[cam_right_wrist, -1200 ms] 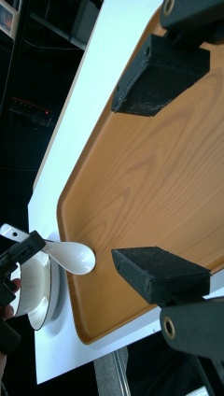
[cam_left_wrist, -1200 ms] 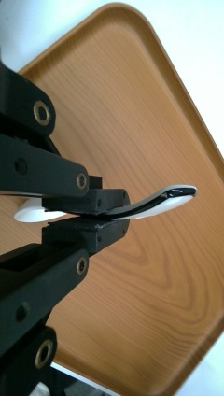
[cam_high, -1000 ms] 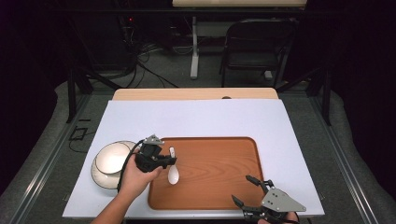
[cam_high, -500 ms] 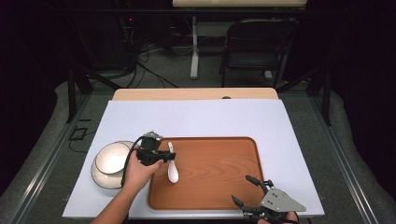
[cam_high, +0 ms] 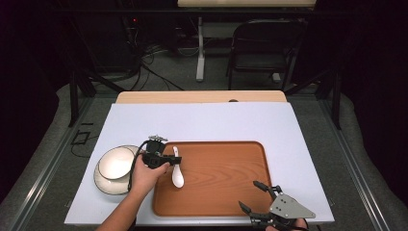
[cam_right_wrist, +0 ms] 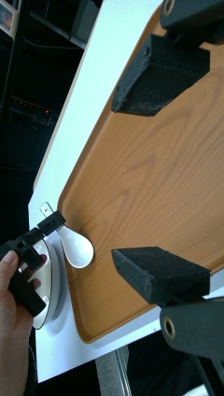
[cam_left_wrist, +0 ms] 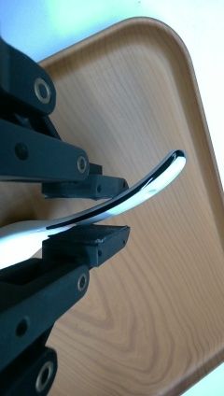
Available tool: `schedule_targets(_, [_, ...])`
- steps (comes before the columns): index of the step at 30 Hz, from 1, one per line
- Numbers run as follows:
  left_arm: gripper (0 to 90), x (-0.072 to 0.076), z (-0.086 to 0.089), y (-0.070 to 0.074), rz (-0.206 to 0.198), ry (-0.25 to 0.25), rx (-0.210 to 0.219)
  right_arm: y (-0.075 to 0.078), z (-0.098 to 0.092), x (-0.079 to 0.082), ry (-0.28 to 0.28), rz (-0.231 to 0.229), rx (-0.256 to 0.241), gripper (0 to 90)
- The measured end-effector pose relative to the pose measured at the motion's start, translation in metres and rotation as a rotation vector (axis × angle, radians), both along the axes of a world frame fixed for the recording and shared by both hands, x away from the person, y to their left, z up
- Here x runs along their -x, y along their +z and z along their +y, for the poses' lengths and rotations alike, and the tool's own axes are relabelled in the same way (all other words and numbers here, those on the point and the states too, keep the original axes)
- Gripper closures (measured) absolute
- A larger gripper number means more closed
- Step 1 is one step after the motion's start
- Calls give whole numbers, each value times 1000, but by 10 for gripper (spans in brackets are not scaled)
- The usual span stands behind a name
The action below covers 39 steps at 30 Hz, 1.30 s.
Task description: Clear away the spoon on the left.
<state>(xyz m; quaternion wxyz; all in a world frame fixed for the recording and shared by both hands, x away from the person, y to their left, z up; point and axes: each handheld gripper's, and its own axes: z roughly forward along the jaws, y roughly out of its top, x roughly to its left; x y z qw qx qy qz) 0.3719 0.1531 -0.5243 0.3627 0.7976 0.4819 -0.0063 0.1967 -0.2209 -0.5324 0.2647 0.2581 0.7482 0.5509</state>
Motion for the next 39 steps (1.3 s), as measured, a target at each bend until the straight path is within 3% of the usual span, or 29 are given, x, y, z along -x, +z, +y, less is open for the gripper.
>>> schedule_targets(11, [689, -2, 0, -5, 27, 36, 13, 0, 0, 0, 0, -4, 0, 239])
schedule_targets(24, [650, -3, 2, -14, 63, 77, -19, 0, -1, 0, 1, -5, 2, 239])
schedule_targets(39, [538, -1, 4, -12, 40, 92, -58, 0, 0, 0, 0, -2, -1, 239])
